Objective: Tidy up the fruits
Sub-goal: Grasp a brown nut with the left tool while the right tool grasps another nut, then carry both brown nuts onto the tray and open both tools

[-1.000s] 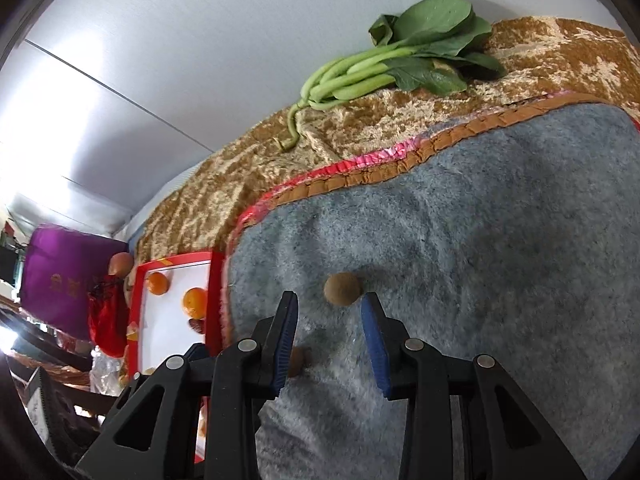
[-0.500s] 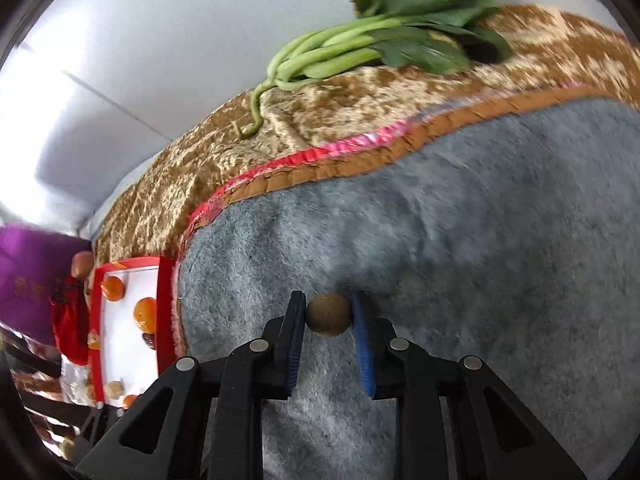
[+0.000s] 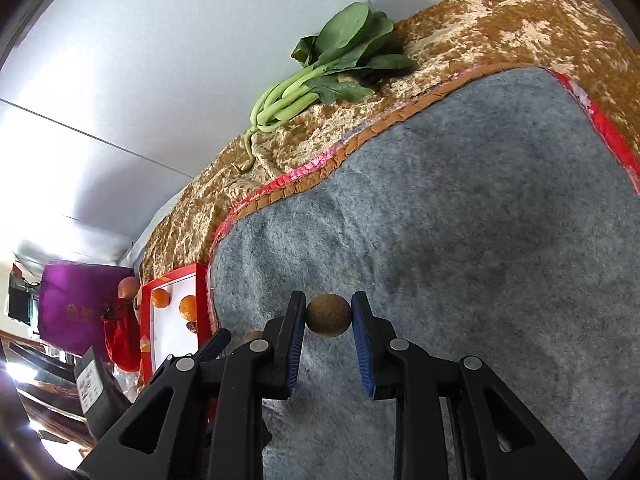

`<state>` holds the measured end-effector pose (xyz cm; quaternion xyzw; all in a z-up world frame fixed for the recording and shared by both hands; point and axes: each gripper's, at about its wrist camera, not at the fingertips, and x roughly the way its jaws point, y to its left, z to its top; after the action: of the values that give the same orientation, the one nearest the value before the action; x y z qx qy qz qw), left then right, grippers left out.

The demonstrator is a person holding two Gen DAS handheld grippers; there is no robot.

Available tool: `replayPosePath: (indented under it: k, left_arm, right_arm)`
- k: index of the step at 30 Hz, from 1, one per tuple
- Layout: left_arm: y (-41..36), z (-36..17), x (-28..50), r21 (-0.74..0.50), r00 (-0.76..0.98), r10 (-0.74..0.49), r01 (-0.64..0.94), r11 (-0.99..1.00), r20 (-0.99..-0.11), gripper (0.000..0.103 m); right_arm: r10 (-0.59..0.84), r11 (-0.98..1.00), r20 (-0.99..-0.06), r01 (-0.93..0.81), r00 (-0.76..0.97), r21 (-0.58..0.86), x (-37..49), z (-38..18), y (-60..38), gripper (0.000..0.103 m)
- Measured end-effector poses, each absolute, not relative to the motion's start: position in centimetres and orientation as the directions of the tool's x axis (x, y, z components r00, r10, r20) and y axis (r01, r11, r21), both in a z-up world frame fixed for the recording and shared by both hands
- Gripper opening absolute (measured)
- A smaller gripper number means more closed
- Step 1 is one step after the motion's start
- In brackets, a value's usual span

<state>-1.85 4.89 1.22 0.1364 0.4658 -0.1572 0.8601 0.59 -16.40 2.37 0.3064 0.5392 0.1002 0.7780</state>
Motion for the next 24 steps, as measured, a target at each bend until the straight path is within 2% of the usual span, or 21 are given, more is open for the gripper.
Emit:
replayPosePath:
  k: [3, 5, 16, 22, 24]
  left_arm:
    - [4.6, 0.6, -1.5, 0.085, 0.5, -0.14, 0.4, 0.913, -0.855, 0.035]
    - [4.4, 0.2, -1.5, 0.094, 0.495, -0.129, 0.402, 0.911, -0.859, 0.021]
    - [5.4, 2.3, -2.5, 0.061, 0.538, -0.161, 0.371, 0.927, -0.828, 0.021]
    - [8.3, 6.0, -5.7, 0.073, 0.643, -0.127, 0.276, 0.958, -0.755, 0.021]
    - [9.9, 7.2, -6.8, 0.091, 0.688, -0.08, 0.209, 0.974, -0.721, 0.021]
  right_arm:
    - [0.493, 0.79, -0.776, 0.172, 0.392, 0.589, 0.5, 2.2, -16.4, 0.024]
    - [0.496, 0.791, -0.776, 0.167, 0.389, 0.589, 0.3, 2.2, -16.2, 0.024]
    - [0.505, 0.812, -0.776, 0.097, 0.379, 0.575, -0.1, 2.9, -14.1, 0.024]
    - [0.503, 0.841, -0.771, -0.015, 0.39, 0.541, -1.0, 4.5, -10.9, 0.024]
    - [0.5, 0.852, -0.767, -0.068, 0.403, 0.52, -1.6, 5.3, -9.4, 0.024]
